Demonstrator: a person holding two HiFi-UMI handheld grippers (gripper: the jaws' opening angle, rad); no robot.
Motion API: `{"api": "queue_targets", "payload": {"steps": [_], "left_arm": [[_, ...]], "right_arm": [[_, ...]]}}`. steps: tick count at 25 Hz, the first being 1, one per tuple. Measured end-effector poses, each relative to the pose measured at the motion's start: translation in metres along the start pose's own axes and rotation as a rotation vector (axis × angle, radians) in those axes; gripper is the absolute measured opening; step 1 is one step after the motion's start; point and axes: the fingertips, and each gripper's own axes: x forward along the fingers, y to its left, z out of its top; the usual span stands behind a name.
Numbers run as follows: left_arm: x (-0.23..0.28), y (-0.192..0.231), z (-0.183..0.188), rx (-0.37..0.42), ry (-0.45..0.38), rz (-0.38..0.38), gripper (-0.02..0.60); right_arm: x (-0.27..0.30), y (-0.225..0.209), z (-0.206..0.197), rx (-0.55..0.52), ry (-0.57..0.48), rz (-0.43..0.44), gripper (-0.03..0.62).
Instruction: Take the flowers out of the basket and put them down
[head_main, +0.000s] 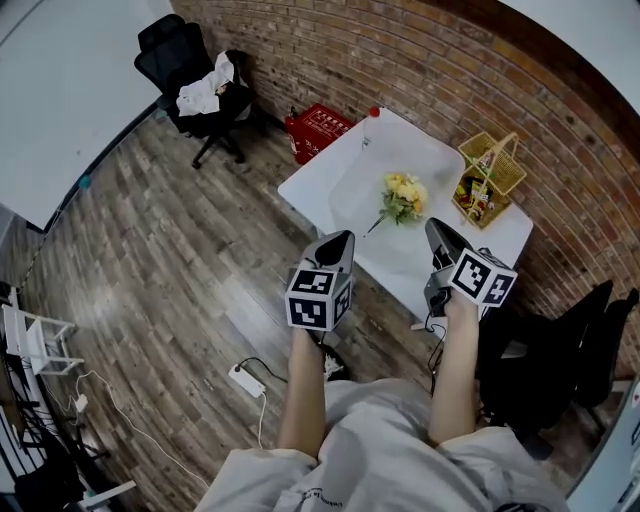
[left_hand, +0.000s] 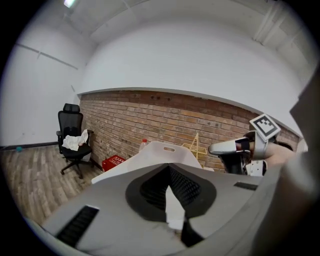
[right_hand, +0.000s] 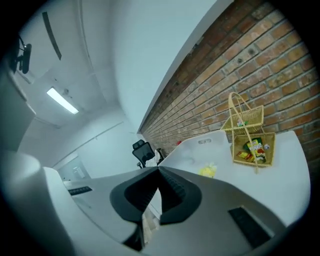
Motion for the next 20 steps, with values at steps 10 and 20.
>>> {"api": "queue_targets", "payload": {"steps": [10,20], "left_arm": [[-0.012,0.059,0.006,0.055,0.008,-0.036,0.025],[0.013,0.09,0.029,0.085,-0.04,0.015,0.025]], "right_arm": [[0.042,0.021,-0.008,-0.002,-0.039,-0.084,0.017],[0.071,0.004,0.003,0.009,-0.053,-0.138,0.017]]}}
